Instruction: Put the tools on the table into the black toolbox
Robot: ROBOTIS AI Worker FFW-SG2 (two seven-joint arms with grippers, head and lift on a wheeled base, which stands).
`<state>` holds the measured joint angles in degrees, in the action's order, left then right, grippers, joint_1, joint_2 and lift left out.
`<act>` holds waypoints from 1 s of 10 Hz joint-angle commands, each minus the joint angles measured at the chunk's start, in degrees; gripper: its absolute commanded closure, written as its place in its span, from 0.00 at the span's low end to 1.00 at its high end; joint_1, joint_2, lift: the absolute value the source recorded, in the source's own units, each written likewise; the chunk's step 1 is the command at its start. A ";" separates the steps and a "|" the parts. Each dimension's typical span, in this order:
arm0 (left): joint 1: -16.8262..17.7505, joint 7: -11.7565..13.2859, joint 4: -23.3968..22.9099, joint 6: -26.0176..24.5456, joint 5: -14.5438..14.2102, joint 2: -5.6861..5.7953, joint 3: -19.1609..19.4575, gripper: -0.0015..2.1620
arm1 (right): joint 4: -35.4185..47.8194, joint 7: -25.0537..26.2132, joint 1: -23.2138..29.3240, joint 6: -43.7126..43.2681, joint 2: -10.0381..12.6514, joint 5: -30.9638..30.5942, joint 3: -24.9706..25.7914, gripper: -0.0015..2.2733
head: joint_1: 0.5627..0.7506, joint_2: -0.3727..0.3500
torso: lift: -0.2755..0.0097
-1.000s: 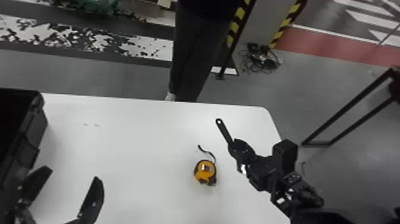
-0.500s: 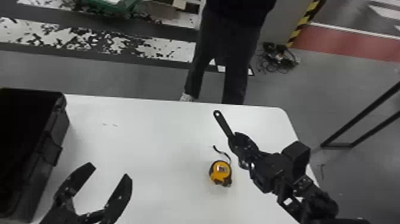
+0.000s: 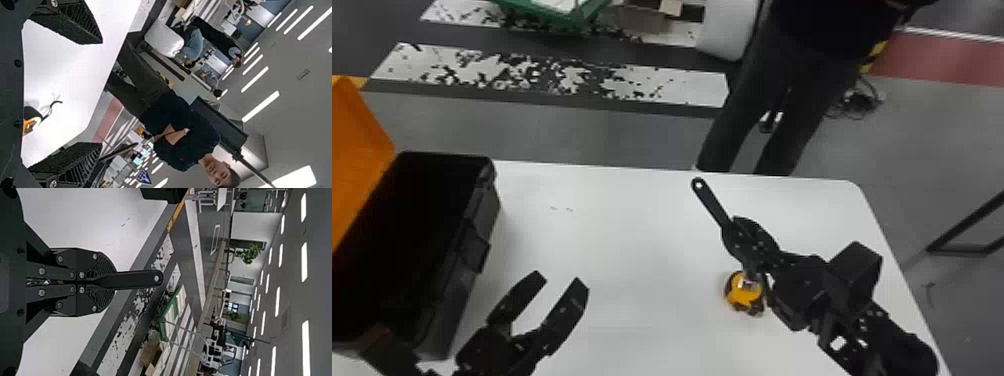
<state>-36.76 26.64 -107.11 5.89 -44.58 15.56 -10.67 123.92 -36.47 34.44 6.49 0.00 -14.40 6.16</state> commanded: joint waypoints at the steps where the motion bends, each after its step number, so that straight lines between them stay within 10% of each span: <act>1: 0.73 0.25 -1.00 -3.57 -3.41 -0.54 0.91 0.03 | 0.44 0.00 0.71 -0.56 0.05 -0.71 -1.94 0.99 | 0.70 0.39 | 0.83; 10: 5.56 -2.65 -4.07 -7.43 -2.88 -2.03 -5.95 0.03 | 1.41 -0.18 1.95 -0.56 -0.35 -4.49 -9.33 0.99 | 0.70 0.41 | 0.83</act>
<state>-31.36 24.04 -111.03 -1.43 -47.46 13.53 -16.23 125.37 -36.67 36.39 5.94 -0.35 -18.76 -2.77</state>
